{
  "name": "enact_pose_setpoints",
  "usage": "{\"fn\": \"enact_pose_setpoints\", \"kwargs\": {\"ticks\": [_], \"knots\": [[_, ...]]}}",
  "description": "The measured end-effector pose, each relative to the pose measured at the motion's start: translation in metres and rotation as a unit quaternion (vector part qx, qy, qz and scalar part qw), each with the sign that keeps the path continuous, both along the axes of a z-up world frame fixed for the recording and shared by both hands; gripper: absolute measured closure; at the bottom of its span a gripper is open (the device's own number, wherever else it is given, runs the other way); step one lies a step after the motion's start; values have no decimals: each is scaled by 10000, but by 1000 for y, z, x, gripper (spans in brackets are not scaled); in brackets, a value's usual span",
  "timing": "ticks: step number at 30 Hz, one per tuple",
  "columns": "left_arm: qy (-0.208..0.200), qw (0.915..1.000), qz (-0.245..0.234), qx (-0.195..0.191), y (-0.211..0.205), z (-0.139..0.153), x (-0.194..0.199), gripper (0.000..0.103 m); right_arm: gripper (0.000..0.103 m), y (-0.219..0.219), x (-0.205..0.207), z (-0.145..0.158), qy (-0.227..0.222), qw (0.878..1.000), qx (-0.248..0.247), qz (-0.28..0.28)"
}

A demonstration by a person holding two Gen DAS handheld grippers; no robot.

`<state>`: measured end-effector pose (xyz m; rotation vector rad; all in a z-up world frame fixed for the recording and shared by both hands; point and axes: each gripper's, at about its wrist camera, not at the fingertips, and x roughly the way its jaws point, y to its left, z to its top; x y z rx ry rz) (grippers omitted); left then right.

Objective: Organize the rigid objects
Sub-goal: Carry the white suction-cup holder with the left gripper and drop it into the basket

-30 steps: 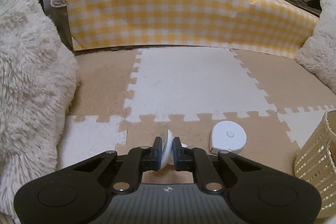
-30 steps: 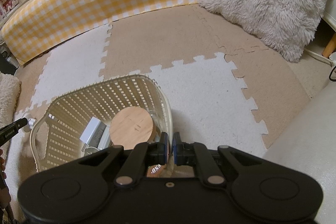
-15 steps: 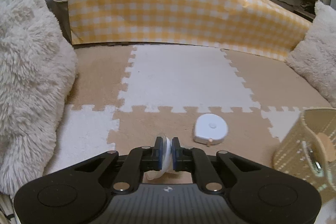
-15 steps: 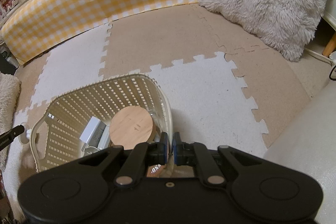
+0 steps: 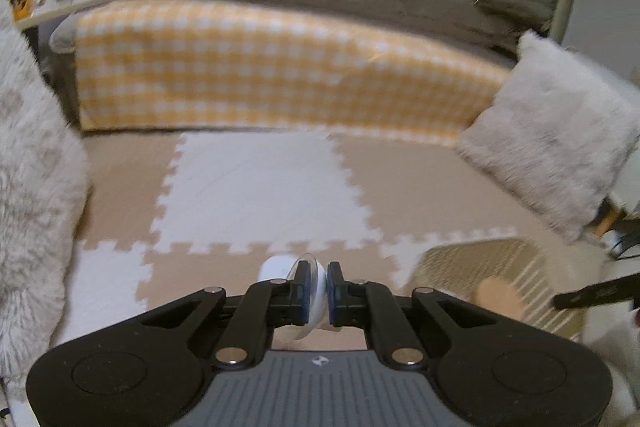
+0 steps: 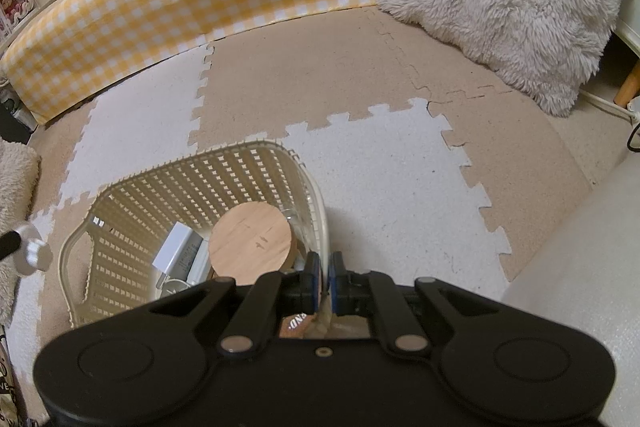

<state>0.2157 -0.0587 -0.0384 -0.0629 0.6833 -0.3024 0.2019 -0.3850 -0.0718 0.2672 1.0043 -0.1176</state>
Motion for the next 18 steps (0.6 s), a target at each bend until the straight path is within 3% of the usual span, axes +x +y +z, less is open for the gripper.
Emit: {"fn": "enact_pose_setpoints", "kwargs": {"ticks": [9,18], "knots": [[-294,9969,-565,-452,-44,37,-19,94,97,0,0,0,-2,10000,4,-6],[209,9944,-906,-497,-86,14,-16,94,97,0,0,0,-1,10000,2,0]]}}
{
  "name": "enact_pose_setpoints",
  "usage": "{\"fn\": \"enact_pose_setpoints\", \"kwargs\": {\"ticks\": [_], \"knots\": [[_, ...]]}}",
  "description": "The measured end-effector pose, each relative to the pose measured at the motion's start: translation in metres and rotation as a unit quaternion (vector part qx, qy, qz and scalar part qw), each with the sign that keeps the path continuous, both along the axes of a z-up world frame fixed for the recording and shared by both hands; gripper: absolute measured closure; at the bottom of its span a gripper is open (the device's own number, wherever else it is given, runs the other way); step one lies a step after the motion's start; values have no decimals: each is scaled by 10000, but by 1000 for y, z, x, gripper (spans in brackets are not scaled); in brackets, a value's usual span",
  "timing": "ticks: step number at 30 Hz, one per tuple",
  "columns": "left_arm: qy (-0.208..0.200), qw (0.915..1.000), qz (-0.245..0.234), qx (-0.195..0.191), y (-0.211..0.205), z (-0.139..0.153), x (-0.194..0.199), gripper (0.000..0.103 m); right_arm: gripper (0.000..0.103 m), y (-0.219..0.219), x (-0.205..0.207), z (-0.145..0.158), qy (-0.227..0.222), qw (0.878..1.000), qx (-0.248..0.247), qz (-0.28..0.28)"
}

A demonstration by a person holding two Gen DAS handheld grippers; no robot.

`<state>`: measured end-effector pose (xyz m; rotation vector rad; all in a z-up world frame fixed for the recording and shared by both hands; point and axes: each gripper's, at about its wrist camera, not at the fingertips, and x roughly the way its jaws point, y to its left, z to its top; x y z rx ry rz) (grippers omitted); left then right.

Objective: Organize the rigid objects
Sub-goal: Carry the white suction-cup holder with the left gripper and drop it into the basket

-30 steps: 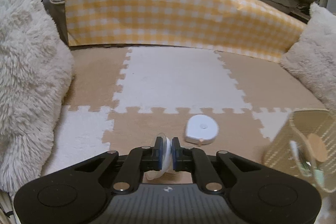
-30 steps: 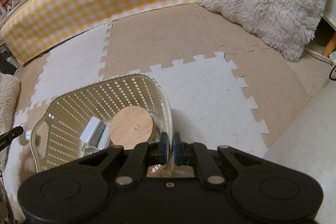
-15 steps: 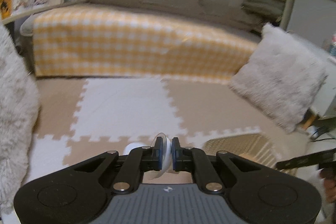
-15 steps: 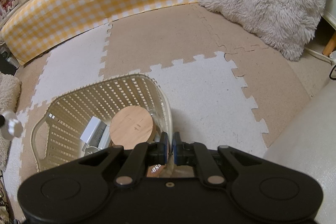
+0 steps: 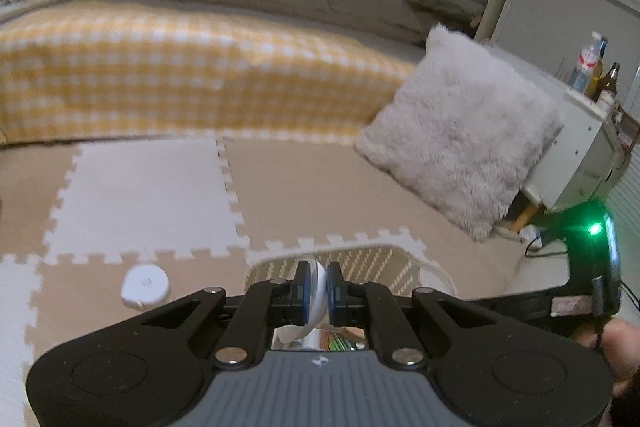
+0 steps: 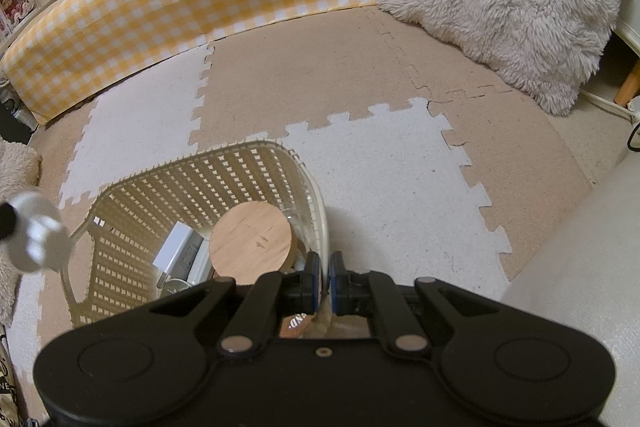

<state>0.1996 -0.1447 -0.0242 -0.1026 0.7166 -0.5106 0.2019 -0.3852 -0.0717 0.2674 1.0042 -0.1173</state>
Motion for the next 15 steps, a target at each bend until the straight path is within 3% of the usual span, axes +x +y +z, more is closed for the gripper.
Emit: {"fn": "enact_pose_setpoints", "kwargs": {"ticks": [5,15], "knots": [[387,9992,-13,121,-9,-23,12,94,97,0,0,0,0,10000,1,-1],[364,9976,162,561,-11,-37,23,92,97,0,0,0,0,10000,-2,2]]}}
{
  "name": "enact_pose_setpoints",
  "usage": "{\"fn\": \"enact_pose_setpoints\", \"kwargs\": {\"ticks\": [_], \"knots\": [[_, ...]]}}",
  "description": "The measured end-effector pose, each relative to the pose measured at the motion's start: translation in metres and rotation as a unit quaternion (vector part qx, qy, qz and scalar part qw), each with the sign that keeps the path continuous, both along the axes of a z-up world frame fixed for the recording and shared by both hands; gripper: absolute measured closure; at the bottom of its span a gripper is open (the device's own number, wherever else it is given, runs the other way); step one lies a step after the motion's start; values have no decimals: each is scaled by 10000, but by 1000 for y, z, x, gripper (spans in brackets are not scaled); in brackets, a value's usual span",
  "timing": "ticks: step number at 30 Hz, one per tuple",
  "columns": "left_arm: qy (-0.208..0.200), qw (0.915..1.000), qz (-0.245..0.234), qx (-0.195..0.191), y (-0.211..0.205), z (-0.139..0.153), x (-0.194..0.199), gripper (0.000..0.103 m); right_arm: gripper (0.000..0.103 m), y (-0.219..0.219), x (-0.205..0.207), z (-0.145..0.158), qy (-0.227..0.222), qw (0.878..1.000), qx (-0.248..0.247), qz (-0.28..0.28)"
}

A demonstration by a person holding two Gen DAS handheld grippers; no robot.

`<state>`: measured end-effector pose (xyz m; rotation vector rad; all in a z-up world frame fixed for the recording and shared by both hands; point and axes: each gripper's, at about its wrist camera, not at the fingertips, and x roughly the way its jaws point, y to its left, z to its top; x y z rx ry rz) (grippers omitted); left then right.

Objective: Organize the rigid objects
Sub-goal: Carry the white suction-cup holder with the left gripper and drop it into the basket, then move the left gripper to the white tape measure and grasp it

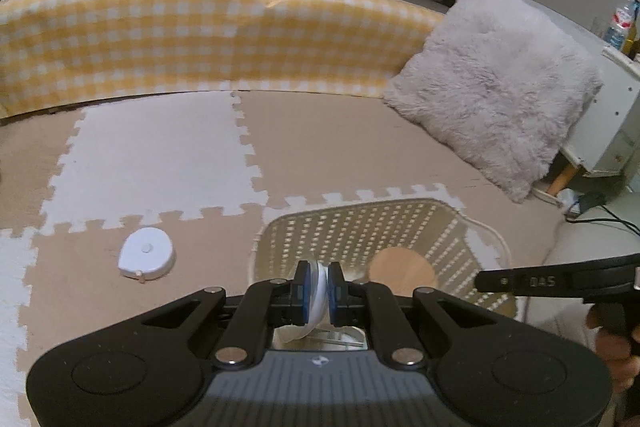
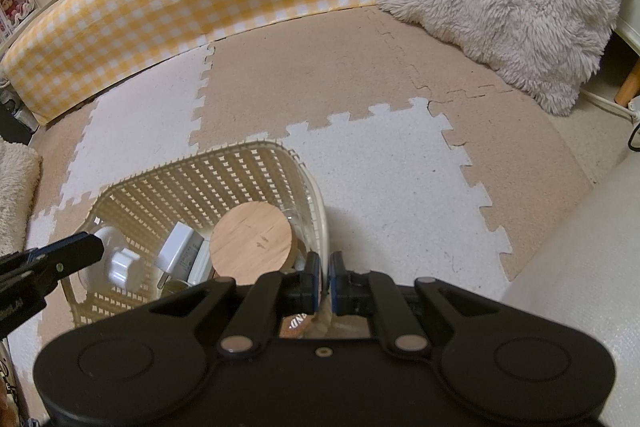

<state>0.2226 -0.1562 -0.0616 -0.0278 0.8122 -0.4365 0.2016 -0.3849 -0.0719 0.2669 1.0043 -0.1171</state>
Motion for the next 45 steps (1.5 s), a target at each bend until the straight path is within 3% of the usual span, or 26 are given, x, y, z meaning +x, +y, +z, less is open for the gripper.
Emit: {"fn": "enact_pose_setpoints", "kwargs": {"ticks": [3,9,23,26,28,30,33,39,45], "knots": [[-16,10000,78,41,4,1,0,83,97,0,0,0,-2,10000,3,0],[51,10000,17,82,7,2,-3,82,97,1,0,0,0,10000,0,1],[240,9984,-487,162,-2,12,-25,65,97,1,0,0,1,10000,2,2],[253,9980,-560,170,-3,14,-30,56,97,1,0,0,2,10000,3,2],[237,9978,-604,146,-4,17,-33,36,97,1,0,0,1,10000,1,3],[209,9977,-631,97,-3,19,-36,23,97,1,0,0,2,10000,3,1],[173,9977,-651,123,-3,22,-39,19,97,1,0,0,2,10000,2,2],[154,9982,-561,133,4,23,-43,0,97,1,0,0,3,10000,4,2],[171,9987,-467,109,17,16,-41,0,96,1,0,1,2,10000,1,9]]}}
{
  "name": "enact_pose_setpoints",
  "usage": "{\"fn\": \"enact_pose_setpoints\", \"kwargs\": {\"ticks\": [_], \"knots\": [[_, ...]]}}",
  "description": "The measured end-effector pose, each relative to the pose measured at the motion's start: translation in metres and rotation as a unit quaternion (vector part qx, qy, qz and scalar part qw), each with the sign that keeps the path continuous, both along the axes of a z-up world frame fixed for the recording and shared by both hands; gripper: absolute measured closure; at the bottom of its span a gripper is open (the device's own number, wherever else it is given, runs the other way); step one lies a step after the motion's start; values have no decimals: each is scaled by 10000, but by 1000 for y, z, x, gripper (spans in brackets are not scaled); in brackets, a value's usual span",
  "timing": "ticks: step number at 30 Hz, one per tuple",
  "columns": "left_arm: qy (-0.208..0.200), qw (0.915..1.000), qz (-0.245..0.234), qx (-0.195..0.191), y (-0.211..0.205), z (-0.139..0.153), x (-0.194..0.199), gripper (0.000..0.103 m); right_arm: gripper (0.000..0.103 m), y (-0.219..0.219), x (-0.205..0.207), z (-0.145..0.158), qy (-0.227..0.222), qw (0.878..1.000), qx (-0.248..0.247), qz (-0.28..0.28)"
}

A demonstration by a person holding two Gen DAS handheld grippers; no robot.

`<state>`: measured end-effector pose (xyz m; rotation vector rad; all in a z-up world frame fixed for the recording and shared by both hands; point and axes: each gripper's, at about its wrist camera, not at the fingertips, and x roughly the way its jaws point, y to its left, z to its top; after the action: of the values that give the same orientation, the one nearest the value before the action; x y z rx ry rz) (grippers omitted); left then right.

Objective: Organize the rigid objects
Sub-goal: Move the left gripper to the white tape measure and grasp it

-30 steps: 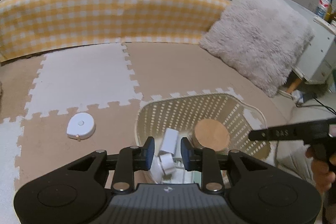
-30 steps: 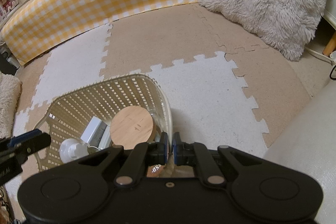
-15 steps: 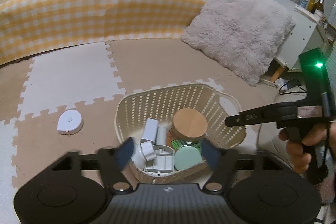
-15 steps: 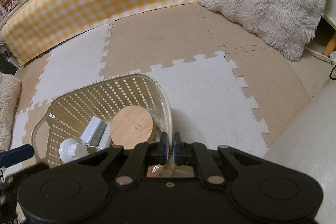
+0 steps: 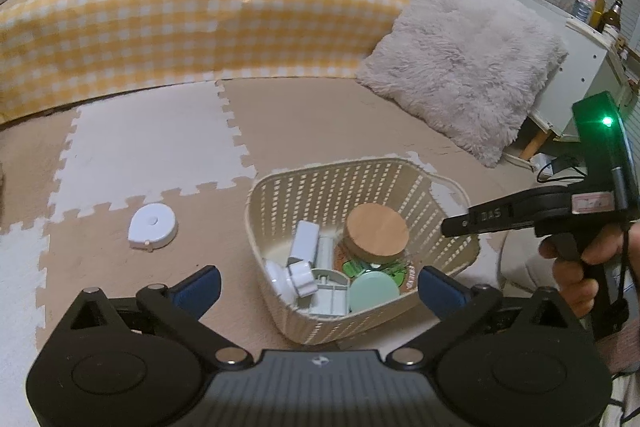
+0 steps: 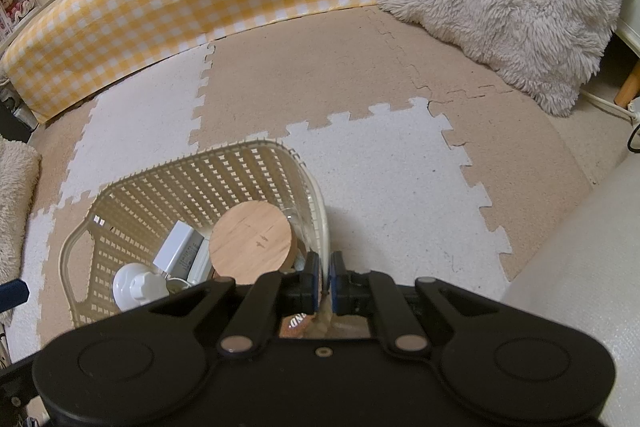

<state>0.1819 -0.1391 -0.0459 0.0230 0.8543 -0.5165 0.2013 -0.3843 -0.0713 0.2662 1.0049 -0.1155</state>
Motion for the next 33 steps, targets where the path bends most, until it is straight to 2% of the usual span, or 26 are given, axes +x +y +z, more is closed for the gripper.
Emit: {"fn": "enact_pose_setpoints", "kwargs": {"ticks": [11,13,16,18,27,33], "knots": [[-130,9985,503,162,38,-22,8,0,96,0,-1,1,-11,10000,-8,-3],[-175,9980,547,259,44,-30,12,0,97,0,-1,1,-12,10000,-11,-2],[-484,9961,567,476,49,-41,14,0,97,0,-1,1,-11,10000,-14,0],[-504,9949,639,602,53,-50,18,0,97,0,-2,1,-10,10000,-21,4],[-334,9948,886,368,70,-86,48,0,97,0,-1,2,-6,10000,-40,18],[-729,9905,1004,595,66,-94,70,0,96,0,-1,2,-7,10000,-50,25]]}}
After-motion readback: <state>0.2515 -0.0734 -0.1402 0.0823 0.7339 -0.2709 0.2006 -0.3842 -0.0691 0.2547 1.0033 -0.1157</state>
